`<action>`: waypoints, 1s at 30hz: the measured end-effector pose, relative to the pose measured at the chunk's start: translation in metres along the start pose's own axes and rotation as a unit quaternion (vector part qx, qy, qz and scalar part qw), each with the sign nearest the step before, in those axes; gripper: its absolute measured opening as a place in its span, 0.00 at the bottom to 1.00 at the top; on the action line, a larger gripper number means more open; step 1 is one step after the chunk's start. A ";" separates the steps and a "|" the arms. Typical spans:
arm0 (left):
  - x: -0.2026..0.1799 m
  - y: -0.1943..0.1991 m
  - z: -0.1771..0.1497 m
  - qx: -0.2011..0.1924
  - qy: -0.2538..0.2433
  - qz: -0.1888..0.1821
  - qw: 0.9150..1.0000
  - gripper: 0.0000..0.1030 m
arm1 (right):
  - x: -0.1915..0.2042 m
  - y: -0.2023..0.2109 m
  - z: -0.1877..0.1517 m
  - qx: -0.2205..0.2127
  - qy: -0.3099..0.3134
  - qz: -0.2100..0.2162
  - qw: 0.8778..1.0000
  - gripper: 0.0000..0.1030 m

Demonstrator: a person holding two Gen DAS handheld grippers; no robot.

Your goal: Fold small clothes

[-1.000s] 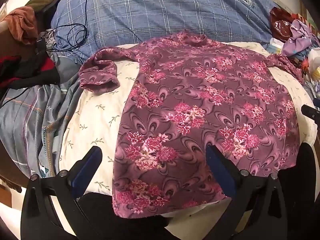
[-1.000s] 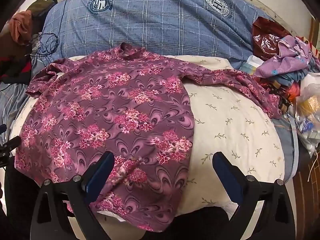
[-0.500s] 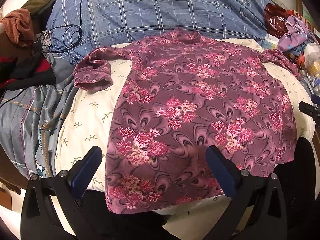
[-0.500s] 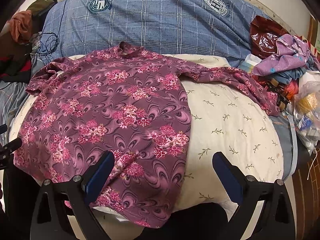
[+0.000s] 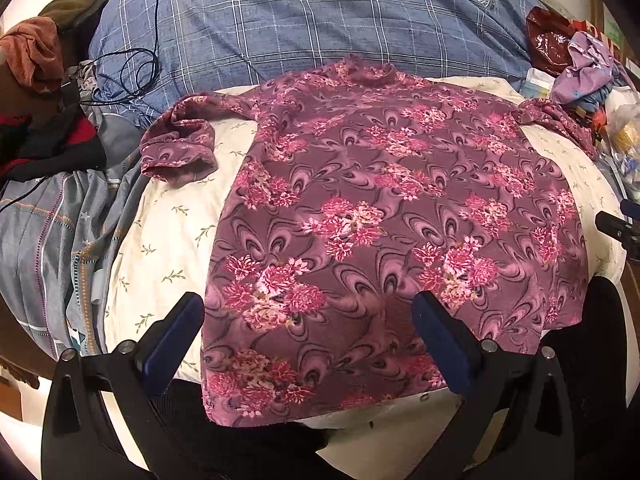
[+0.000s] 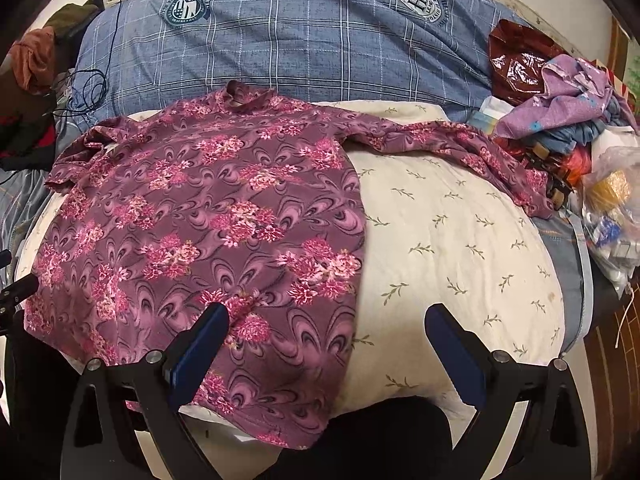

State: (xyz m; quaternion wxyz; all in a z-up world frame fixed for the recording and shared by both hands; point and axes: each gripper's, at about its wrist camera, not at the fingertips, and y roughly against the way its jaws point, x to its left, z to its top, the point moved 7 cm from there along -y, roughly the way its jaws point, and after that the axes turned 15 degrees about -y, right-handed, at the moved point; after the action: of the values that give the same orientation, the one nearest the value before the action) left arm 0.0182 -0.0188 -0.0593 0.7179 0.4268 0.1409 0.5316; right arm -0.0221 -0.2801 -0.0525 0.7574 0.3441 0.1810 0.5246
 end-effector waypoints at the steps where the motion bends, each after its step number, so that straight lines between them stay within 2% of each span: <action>1: 0.000 0.000 0.000 0.000 0.000 -0.001 1.000 1.00 | -0.001 0.000 0.000 0.000 -0.001 0.000 1.000 0.97; 30: -0.001 -0.006 -0.003 0.008 -0.001 -0.003 1.000 1.00 | -0.006 -0.004 -0.005 0.008 -0.013 0.001 1.000 0.97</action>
State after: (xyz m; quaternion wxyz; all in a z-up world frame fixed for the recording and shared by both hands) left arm 0.0196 -0.0187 -0.0661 0.7162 0.4329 0.1459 0.5276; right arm -0.0249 -0.2850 -0.0597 0.7564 0.3568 0.1750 0.5196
